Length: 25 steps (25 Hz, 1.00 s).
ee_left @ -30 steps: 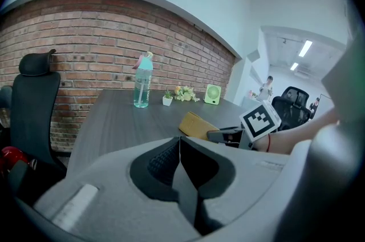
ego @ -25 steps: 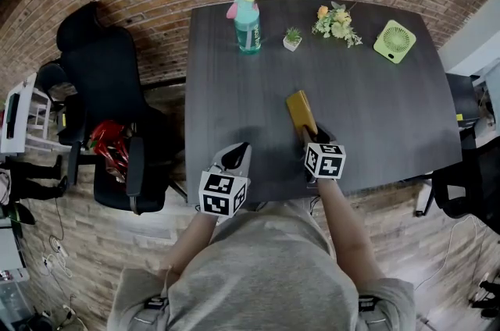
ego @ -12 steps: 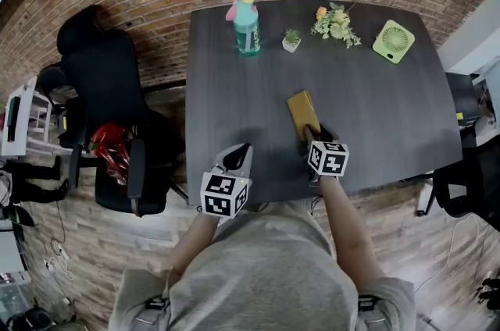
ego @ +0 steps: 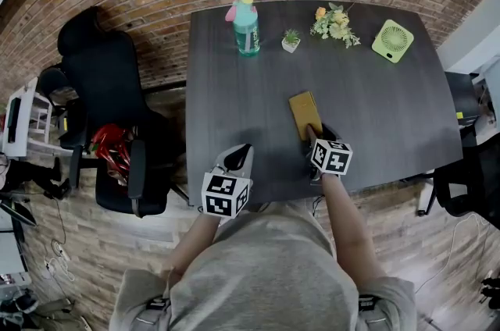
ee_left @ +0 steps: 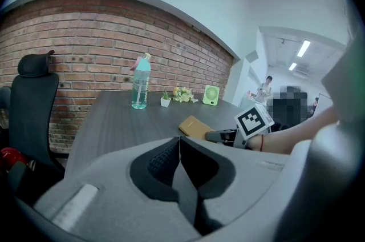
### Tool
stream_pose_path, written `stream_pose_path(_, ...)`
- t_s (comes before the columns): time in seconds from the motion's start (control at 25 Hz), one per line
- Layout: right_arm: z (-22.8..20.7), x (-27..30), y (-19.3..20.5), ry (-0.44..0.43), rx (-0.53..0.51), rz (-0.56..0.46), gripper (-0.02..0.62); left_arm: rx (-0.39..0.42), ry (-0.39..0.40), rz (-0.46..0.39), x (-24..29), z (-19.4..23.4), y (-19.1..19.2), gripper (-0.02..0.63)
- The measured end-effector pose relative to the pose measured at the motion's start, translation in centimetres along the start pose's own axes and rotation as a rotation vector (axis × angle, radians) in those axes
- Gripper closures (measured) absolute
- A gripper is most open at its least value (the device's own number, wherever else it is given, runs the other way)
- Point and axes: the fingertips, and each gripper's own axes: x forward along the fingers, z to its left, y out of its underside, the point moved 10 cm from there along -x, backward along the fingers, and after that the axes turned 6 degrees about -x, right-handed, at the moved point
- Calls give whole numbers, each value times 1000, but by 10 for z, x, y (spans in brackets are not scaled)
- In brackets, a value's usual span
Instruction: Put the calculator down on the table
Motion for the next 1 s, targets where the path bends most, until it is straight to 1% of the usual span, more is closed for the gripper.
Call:
stream_pose_path(0.16, -1, 0, 0, 8, -1, 5, 413, 2, -2, -2, -3, 0, 1, 588)
stream_pose_path(0.36, -4, 0, 0, 39, -10, 14, 401, 4, -3, -5, -6, -2, 1, 588)
stream_pose_path(0.44, -4, -1, 0, 63, -31, 23, 396, 3, -4, -6, -8, -3, 2, 588)
stream_pose_path(0.52, -4, 0, 1, 85, -66, 28, 403, 2, -4, -8, -11, -3, 3, 588)
stream_pose_path(0.6, -4, 0, 2, 88, -76, 27, 403, 1, -2, -8, -13, -2, 5, 588)
stream_pose_path(1.0, -5, 1, 1, 84, -49, 34, 403, 3, 12, -7, -20, 0, 10, 588)
